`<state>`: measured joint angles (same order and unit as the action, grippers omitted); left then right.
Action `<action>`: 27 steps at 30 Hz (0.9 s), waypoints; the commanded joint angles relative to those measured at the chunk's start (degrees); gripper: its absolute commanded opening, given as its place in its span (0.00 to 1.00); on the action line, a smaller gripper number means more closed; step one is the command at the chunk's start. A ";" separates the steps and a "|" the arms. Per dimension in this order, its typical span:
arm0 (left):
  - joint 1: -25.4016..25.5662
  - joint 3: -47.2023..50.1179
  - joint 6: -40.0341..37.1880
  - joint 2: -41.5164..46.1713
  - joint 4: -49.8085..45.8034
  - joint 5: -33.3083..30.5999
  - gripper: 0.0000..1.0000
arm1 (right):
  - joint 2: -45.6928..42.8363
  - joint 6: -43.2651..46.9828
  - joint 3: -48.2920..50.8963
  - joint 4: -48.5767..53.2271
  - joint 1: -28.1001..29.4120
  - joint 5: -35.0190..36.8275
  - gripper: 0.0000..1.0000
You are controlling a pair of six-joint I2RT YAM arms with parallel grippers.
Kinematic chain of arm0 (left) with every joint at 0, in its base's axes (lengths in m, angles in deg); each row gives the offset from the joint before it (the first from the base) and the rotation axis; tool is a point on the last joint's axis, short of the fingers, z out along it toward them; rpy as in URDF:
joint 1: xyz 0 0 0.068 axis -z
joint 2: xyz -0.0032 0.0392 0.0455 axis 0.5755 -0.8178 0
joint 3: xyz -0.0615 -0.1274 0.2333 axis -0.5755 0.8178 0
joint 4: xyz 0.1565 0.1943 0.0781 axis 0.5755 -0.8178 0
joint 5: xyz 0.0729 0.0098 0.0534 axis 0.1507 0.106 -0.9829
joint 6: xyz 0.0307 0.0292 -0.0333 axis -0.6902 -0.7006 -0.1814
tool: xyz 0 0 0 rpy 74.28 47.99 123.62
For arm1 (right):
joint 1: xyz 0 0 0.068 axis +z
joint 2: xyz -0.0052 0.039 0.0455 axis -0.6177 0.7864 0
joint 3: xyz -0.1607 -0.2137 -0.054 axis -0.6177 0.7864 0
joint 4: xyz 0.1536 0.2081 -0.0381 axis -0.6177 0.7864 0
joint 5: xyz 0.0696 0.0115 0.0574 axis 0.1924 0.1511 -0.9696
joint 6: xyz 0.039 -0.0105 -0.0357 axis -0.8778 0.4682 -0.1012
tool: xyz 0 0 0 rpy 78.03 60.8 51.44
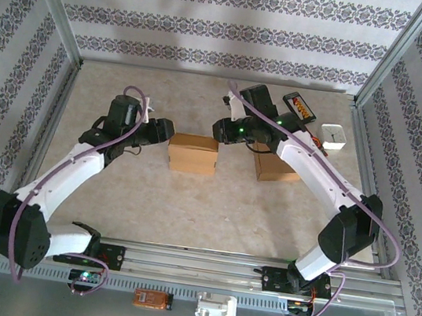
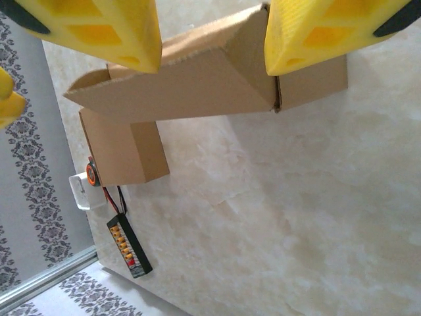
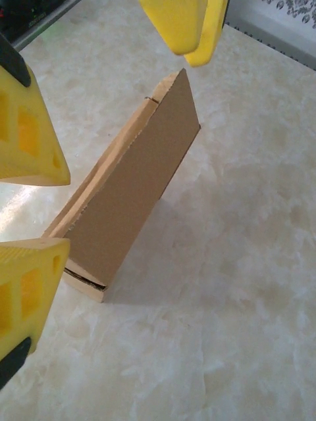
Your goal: Fold the paper box
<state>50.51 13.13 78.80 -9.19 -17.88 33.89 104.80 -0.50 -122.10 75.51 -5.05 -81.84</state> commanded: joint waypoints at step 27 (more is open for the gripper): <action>0.62 1.25 0.29 1.37 5.20 -2.40 0.50 | -0.22 -0.67 1.87 -4.09 -0.13 3.39 0.33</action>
<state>50.51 16.10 80.27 -9.62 -13.16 33.78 106.73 -0.65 -120.03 73.30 -5.00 -81.01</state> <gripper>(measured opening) 0.500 0.328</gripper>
